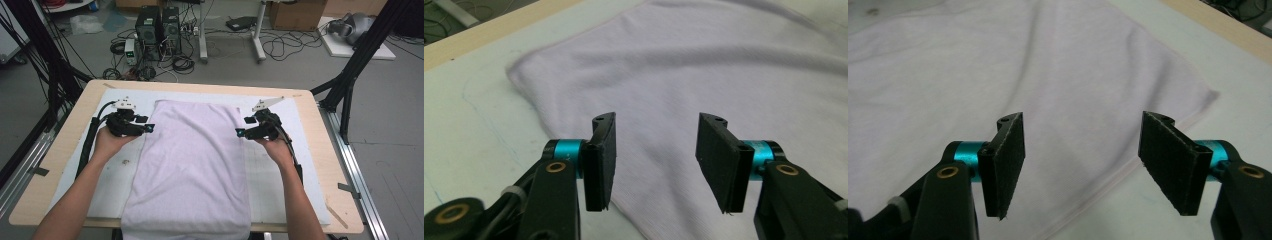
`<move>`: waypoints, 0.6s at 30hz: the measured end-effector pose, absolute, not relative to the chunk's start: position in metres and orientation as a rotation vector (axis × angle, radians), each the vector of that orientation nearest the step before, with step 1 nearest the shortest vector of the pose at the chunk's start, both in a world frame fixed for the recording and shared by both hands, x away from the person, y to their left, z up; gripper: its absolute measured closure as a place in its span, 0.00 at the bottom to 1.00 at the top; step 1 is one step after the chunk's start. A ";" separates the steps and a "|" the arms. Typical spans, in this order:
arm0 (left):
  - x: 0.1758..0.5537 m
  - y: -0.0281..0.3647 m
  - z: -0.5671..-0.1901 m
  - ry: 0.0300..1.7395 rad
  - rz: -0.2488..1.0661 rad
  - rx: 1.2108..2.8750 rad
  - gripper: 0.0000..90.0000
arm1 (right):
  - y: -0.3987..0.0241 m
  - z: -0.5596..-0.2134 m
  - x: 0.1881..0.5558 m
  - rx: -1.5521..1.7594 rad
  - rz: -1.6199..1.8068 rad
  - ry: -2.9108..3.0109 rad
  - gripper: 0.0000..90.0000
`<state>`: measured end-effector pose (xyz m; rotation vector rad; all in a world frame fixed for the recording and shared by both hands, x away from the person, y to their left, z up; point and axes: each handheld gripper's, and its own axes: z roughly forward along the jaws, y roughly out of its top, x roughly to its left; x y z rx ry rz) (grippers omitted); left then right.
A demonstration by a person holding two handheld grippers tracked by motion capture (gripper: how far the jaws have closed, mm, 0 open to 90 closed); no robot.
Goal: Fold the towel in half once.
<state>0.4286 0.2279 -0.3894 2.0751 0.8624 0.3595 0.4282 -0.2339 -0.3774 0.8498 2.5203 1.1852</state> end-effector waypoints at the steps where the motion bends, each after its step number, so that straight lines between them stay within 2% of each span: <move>1: 0.433 0.227 -0.391 0.874 0.360 2.078 0.58 | -0.234 -0.379 0.435 0.860 1.180 2.512 0.41; 6: 0.452 0.228 -0.415 0.938 0.337 2.074 0.65 | -0.235 -0.399 0.456 0.933 1.135 2.522 0.44; 12: 0.461 0.219 -0.436 0.995 0.387 2.102 0.67 | -0.230 -0.425 0.472 0.985 1.039 2.525 0.48; 15: 0.465 0.219 -0.440 1.045 0.420 2.111 0.72 | -0.230 -0.433 0.476 1.012 1.022 2.511 0.50; 18: 0.466 0.217 -0.441 1.066 0.442 2.099 0.81 | -0.230 -0.438 0.478 1.043 1.018 2.511 0.54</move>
